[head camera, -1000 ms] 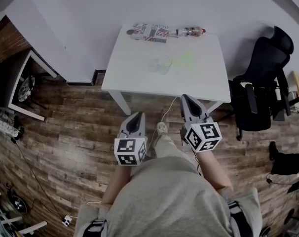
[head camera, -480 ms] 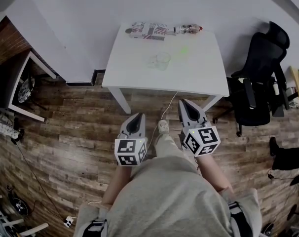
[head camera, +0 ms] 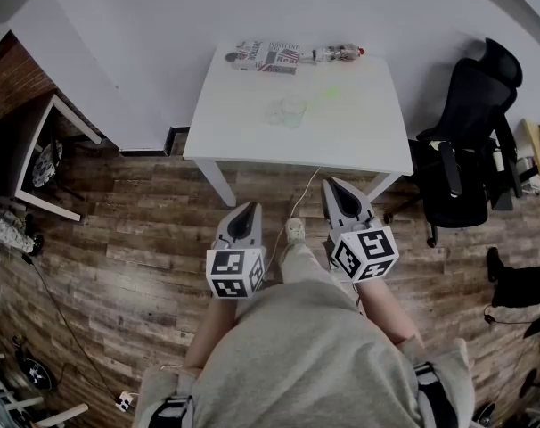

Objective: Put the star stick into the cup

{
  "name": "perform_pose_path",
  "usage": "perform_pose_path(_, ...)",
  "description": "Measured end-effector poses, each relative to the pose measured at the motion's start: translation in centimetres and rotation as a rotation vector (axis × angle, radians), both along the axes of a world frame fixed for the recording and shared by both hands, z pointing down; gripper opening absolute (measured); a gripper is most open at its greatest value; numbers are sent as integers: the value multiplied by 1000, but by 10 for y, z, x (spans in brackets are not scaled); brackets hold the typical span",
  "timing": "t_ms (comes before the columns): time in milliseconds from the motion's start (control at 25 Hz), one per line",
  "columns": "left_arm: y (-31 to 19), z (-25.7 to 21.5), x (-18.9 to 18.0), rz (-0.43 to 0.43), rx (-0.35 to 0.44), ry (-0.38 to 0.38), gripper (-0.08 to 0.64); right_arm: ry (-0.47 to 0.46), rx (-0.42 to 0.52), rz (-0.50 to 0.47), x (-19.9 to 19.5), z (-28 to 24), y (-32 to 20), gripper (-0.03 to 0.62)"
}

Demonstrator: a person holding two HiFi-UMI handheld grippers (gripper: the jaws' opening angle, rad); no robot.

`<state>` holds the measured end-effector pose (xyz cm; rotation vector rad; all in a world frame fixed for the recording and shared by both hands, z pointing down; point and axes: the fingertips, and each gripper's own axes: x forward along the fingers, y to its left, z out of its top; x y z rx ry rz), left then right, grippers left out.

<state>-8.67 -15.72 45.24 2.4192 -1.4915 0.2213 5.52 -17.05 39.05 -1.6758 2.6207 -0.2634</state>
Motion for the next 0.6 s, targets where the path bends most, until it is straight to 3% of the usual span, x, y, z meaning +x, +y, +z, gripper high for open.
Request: perform_pose_path(600,-7,4,1,-10,-13,-3,14,-14,3,-16,0,-1,-12,-5)
